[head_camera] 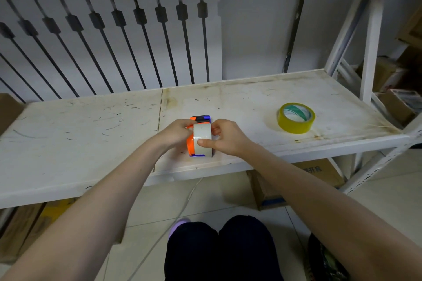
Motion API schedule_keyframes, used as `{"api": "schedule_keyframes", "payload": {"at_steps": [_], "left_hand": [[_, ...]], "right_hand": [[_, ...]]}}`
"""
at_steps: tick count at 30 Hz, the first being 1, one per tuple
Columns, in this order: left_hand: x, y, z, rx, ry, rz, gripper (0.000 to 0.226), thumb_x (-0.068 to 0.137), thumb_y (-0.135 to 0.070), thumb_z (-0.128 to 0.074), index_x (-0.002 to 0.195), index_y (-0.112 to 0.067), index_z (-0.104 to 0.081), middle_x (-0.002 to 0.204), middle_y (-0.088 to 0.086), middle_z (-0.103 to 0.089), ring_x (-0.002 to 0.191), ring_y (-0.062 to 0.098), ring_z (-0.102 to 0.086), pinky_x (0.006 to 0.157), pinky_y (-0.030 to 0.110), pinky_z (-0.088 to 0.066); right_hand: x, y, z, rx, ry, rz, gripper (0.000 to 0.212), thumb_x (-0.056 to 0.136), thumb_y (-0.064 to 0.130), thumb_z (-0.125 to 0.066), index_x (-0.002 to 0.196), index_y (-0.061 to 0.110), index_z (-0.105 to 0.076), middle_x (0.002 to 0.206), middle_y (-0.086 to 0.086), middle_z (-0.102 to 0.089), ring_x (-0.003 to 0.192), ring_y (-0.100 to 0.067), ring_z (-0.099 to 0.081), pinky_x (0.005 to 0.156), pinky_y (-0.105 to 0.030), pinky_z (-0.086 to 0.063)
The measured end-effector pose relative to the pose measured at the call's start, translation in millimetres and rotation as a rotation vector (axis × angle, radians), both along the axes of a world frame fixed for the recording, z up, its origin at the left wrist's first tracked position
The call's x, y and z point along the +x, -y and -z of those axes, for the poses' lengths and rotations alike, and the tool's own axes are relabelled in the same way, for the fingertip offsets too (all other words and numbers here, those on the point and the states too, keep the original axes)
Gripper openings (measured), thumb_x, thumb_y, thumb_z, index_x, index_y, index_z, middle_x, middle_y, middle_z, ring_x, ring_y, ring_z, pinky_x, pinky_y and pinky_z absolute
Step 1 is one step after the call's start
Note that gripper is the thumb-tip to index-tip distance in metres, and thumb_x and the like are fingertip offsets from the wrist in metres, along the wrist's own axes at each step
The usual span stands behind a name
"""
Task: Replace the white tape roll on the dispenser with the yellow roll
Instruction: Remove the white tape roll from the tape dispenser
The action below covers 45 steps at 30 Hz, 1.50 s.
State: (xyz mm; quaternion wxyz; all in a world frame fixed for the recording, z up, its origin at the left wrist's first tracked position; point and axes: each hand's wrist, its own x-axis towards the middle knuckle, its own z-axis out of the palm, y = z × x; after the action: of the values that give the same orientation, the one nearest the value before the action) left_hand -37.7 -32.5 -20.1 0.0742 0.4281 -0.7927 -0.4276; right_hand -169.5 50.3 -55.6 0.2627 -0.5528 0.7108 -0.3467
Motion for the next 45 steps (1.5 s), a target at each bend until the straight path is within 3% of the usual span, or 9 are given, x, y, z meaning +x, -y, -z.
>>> {"api": "schedule_keyframes", "payload": {"at_steps": [8, 14, 22, 28, 32, 35, 38, 41, 45], "left_hand": [[8, 1, -2, 0.033, 0.043, 0.054, 0.041, 0.099, -0.010, -0.037, 0.140, -0.013, -0.043, 0.140, 0.007, -0.048, 0.112, 0.015, -0.044, 0.088, 0.021, -0.031], [8, -4, -2, 0.006, 0.032, 0.073, 0.040, 0.098, -0.005, -0.036, 0.136, -0.008, -0.047, 0.137, 0.014, -0.050, 0.111, 0.020, -0.047, 0.079, 0.022, -0.036], [13, -4, 0, 0.010, 0.005, 0.098, 0.042, 0.097, -0.003, -0.036, 0.137, -0.012, -0.044, 0.116, -0.002, -0.043, 0.107, 0.012, -0.040, 0.062, -0.002, -0.033], [10, -6, 7, -0.074, -0.016, 0.021, 0.041, 0.093, 0.000, -0.041, 0.131, -0.008, -0.053, 0.127, 0.011, -0.054, 0.122, 0.026, -0.048, 0.086, 0.020, -0.032], [3, -9, 8, -0.058, 0.003, -0.057, 0.041, 0.093, -0.002, -0.039, 0.131, -0.008, -0.053, 0.124, 0.013, -0.055, 0.109, 0.030, -0.053, 0.080, 0.026, -0.041], [-2, -18, 15, -0.035, -0.056, -0.302, 0.046, 0.092, -0.011, -0.045, 0.137, -0.008, -0.041, 0.135, 0.017, -0.043, 0.107, 0.033, -0.055, 0.084, 0.034, -0.048], [-6, -28, 26, 0.204, -0.204, -0.536, 0.034, 0.092, -0.028, -0.048, 0.112, 0.000, -0.051, 0.118, 0.016, -0.058, 0.105, 0.035, -0.060, 0.087, 0.039, -0.050], [-11, -31, 24, 0.312, -0.294, -0.546, 0.026, 0.096, -0.026, -0.041, 0.096, -0.003, -0.054, 0.107, 0.017, -0.061, 0.089, 0.031, -0.059, 0.074, 0.036, -0.050], [-11, -28, 24, 0.167, -0.237, -0.431, 0.038, 0.098, -0.025, -0.035, 0.110, 0.001, -0.060, 0.114, 0.025, -0.064, 0.106, 0.038, -0.061, 0.090, 0.043, -0.048]], "right_hand": [[5, -1, 12, 0.014, 0.361, -0.009, 0.045, 0.086, 0.013, -0.065, 0.129, 0.004, -0.053, 0.126, -0.012, -0.062, 0.109, -0.022, -0.062, 0.087, -0.029, -0.052], [4, -2, 4, 0.045, 0.279, -0.036, 0.042, 0.087, 0.019, -0.065, 0.126, 0.006, -0.055, 0.122, -0.010, -0.063, 0.110, -0.021, -0.060, 0.081, -0.024, -0.049], [10, 13, -5, 0.082, -0.046, 0.077, 0.037, 0.066, 0.046, -0.079, 0.073, 0.019, -0.055, 0.067, 0.004, -0.055, 0.067, -0.012, -0.053, 0.051, -0.021, -0.038], [6, 19, -11, 0.126, -0.028, 0.048, 0.034, 0.059, 0.033, -0.080, 0.066, 0.007, -0.060, 0.064, -0.003, -0.051, 0.060, -0.015, -0.051, 0.049, -0.026, -0.038], [5, 25, -20, 0.216, -0.052, 0.030, 0.030, 0.061, 0.032, -0.077, 0.067, 0.010, -0.057, 0.068, -0.006, -0.049, 0.062, -0.015, -0.046, 0.053, -0.028, -0.035], [5, 21, -19, 0.222, 0.033, 0.074, 0.025, 0.065, 0.029, -0.077, 0.063, 0.013, -0.058, 0.063, 0.000, -0.055, 0.060, -0.012, -0.051, 0.053, -0.022, -0.038], [12, 19, -12, 0.192, 0.080, 0.112, 0.026, 0.067, 0.030, -0.076, 0.059, 0.018, -0.054, 0.060, 0.003, -0.052, 0.058, -0.009, -0.050, 0.049, -0.020, -0.035], [15, 18, -12, 0.196, 0.093, 0.115, 0.027, 0.070, 0.030, -0.074, 0.062, 0.015, -0.053, 0.059, 0.003, -0.051, 0.057, -0.009, -0.049, 0.049, -0.020, -0.035], [10, 11, -15, 0.251, 0.156, 0.095, 0.030, 0.069, 0.029, -0.074, 0.060, 0.009, -0.053, 0.057, -0.002, -0.048, 0.055, -0.014, -0.048, 0.051, -0.024, -0.035]]}}
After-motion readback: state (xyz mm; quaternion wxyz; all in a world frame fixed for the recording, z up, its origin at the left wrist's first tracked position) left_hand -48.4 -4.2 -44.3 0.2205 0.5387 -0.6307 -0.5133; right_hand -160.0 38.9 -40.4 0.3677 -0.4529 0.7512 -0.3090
